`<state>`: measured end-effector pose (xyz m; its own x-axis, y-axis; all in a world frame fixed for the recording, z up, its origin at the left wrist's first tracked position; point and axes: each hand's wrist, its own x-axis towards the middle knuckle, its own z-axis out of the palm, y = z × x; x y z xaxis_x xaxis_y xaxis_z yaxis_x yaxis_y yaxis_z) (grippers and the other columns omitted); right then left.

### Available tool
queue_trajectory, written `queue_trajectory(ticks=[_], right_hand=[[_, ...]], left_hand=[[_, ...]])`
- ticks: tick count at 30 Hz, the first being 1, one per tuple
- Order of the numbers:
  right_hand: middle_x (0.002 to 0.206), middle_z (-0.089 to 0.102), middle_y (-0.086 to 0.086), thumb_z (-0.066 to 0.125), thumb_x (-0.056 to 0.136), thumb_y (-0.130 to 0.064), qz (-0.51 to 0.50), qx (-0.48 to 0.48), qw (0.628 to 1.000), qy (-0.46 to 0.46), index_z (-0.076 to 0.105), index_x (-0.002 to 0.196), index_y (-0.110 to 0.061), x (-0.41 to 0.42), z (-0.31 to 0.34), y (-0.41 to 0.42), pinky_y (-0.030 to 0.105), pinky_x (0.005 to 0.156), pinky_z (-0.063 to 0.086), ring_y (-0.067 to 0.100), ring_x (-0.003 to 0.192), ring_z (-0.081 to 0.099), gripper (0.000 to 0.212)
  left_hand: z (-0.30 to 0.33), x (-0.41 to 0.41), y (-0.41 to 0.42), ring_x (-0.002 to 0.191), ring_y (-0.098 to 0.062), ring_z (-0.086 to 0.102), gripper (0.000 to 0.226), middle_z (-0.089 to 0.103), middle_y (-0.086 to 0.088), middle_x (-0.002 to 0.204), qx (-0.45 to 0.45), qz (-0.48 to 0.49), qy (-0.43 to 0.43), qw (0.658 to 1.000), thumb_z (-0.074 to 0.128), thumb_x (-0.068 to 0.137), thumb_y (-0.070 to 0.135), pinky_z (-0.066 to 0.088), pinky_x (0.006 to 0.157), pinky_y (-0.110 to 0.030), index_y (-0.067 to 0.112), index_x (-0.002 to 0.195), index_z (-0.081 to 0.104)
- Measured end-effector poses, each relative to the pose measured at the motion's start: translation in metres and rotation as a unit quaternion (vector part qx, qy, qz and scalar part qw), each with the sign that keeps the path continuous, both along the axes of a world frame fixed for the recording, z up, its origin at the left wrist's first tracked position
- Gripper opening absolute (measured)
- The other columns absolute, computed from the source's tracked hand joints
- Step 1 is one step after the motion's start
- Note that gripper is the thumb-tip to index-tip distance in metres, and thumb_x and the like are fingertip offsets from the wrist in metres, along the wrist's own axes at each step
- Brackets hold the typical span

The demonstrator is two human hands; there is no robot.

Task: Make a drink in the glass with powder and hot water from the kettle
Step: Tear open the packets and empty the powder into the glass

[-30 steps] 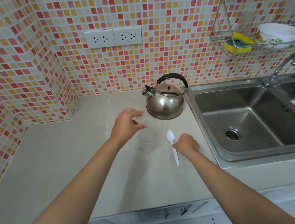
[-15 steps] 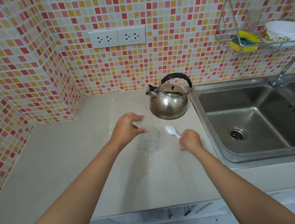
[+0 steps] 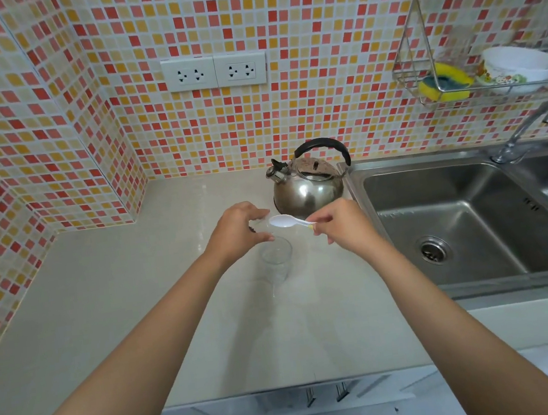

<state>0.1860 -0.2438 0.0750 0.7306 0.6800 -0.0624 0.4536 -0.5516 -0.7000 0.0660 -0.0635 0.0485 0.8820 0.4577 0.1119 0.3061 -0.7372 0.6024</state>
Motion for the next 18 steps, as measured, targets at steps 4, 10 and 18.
queue_trajectory(ticks=[4, 10, 18], right_hand=[[0.081, 0.074, 0.006, 0.057, 0.084, -0.003, 0.003, -0.017, 1.0, -0.014, 0.077, 0.096, -0.018, 0.0, -0.002, 0.001, 0.041, 0.068, 0.057, 0.019, 0.056, 0.059, 0.028], [0.084, 0.075, 0.006, 0.062, 0.085, -0.011, -0.006, -0.033, 0.999, -0.022, 0.076, 0.1, -0.02, -0.001, -0.01, -0.001, 0.04, 0.07, 0.056, 0.022, 0.063, 0.06, 0.023], [0.098, 0.076, 0.005, 0.065, 0.084, -0.015, -0.04, -0.054, 0.998, -0.009, 0.076, 0.1, -0.024, -0.005, -0.033, -0.005, 0.028, 0.068, 0.049, 0.024, 0.087, 0.066, 0.021]], left_hand=[[-0.001, 0.001, -0.002, 0.085, -0.019, 0.063, 0.058, 0.063, -0.001, 0.106, 0.001, -0.006, 0.008, 1.0, 0.083, 0.069, 0.028, 0.058, 0.082, -0.037, 0.019, 0.124, 0.065], [-0.005, 0.002, -0.002, 0.079, -0.015, 0.056, 0.058, 0.06, -0.001, 0.107, 0.056, -0.034, 0.056, 0.996, 0.08, 0.072, 0.035, 0.053, 0.079, -0.034, 0.02, 0.125, 0.064], [-0.011, 0.01, -0.004, 0.097, -0.02, 0.055, 0.06, 0.057, -0.003, 0.114, 0.147, -0.073, 0.144, 0.976, 0.076, 0.076, 0.038, 0.045, 0.078, -0.028, 0.02, 0.131, 0.058]])
